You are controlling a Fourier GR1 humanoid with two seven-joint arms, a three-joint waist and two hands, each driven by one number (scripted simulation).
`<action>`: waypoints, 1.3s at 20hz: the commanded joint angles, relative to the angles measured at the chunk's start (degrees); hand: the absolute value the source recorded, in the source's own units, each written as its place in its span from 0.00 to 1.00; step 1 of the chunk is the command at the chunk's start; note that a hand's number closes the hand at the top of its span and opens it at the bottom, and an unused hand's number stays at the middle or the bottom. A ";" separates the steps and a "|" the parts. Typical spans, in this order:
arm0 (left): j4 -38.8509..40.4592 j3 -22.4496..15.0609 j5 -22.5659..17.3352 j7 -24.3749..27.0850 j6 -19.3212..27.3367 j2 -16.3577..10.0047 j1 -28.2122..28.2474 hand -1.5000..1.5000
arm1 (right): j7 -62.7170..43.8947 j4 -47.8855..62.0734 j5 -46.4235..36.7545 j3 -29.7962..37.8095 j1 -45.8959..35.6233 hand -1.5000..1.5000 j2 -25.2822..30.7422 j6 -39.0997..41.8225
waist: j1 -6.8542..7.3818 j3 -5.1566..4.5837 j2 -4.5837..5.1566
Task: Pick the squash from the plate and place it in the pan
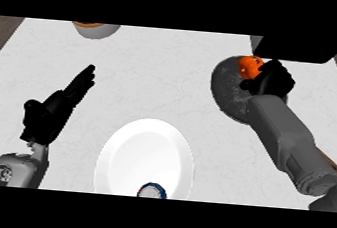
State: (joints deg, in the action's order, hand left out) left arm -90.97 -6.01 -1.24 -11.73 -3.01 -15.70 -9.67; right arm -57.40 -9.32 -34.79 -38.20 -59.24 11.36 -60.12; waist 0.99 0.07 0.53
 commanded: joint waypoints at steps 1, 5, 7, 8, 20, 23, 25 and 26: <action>-0.86 0.84 -1.35 0.93 -1.90 -0.91 0.65 0.50 | 1.12 -0.62 6.63 6.30 2.76 0.00 0.83 6.90 | 0.86 0.05 0.30; -2.50 0.13 0.15 -1.60 -0.87 -0.36 -0.60 0.50 | 15.03 -6.27 12.74 12.38 8.43 0.00 5.42 3.74 | 1.32 0.18 0.60; 0.74 -0.34 0.85 0.19 -0.04 1.67 -1.60 0.50 | 19.55 -6.75 14.43 14.57 7.76 0.00 5.90 4.50 | 1.18 0.13 0.65; -1.82 -0.83 1.30 -1.56 0.29 1.29 -0.99 0.50 | 22.72 -9.12 16.00 16.07 9.86 0.00 6.68 1.89 | 1.41 0.21 0.67; -0.19 1.61 0.44 1.50 -0.79 0.44 0.96 0.50 | 51.43 -33.64 32.75 33.34 23.07 0.00 6.88 -4.01 | -0.43 0.24 0.05; -2.68 0.85 0.27 0.39 -1.54 0.44 3.46 0.50 | 61.06 -38.89 37.72 37.47 29.19 0.00 5.87 1.52 | -0.38 0.19 -0.19; 1.24 2.50 0.94 1.18 -1.42 0.08 0.67 0.50 | 67.11 -40.18 39.94 39.70 31.70 0.00 3.35 3.86 | -0.85 0.08 -0.21; 0.11 1.15 1.78 0.26 -0.02 1.82 1.04 0.50 | 68.89 -42.58 40.88 39.83 33.91 0.00 4.05 7.24 | -1.14 0.06 -0.39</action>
State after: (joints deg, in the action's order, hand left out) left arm -91.48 -4.98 0.03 -11.45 -3.47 -14.69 -8.53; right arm 1.71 -45.74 1.44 -1.94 -31.87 16.53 -59.04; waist 0.49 0.22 0.43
